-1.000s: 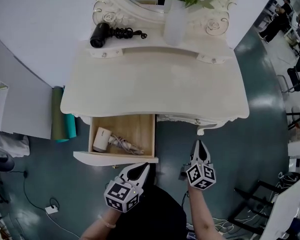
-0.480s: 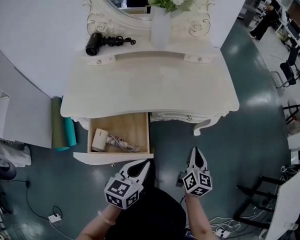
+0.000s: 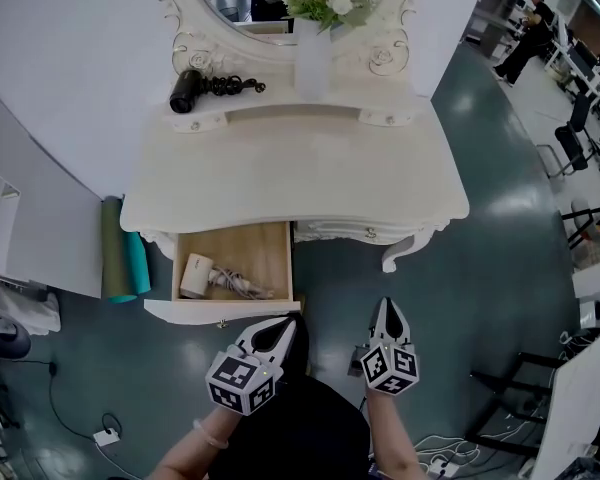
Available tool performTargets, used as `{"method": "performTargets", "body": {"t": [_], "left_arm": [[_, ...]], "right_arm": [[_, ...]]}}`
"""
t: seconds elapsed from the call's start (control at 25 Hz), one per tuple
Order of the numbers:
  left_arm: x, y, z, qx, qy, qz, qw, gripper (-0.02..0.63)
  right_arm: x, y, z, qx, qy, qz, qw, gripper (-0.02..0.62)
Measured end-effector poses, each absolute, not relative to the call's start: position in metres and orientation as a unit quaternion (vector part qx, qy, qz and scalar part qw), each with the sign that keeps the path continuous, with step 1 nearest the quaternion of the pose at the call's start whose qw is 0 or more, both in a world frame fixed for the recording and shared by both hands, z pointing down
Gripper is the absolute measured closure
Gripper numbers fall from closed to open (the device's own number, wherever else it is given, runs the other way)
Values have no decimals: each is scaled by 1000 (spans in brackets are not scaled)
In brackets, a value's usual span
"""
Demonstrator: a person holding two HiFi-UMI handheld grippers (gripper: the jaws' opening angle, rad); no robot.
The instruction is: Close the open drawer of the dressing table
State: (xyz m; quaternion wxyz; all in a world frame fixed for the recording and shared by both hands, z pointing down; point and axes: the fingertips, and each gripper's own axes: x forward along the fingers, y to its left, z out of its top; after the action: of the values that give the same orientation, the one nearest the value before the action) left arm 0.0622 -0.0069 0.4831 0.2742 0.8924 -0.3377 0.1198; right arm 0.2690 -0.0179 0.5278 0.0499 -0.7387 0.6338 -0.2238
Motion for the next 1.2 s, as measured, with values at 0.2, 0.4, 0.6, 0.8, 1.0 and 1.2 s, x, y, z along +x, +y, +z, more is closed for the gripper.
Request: {"method": "performTargets", "body": {"t": [0.2, 0.4, 0.6, 0.8, 1.0, 1.2], "left_arm": [[53, -5, 484, 888, -353, 131, 266, 588], [38, -3, 486, 881, -372, 132, 262, 588], [16, 2, 494, 866, -398, 132, 271, 588], [-9, 7, 503, 850, -426, 132, 279, 588], [-49, 8, 532, 816, -480, 146, 287, 588], [-86, 7, 563, 786, -529, 157, 280, 588]], "right_arm": [[259, -8, 534, -732, 638, -236, 45, 569], [239, -12, 538, -712, 658, -243, 37, 569], [209, -22, 539, -682, 689, -244, 21, 569], [180, -29, 541, -656, 713, -247, 8, 569], [158, -29, 543, -640, 727, -247, -3, 569], [150, -26, 543, -636, 730, -250, -7, 569]]}}
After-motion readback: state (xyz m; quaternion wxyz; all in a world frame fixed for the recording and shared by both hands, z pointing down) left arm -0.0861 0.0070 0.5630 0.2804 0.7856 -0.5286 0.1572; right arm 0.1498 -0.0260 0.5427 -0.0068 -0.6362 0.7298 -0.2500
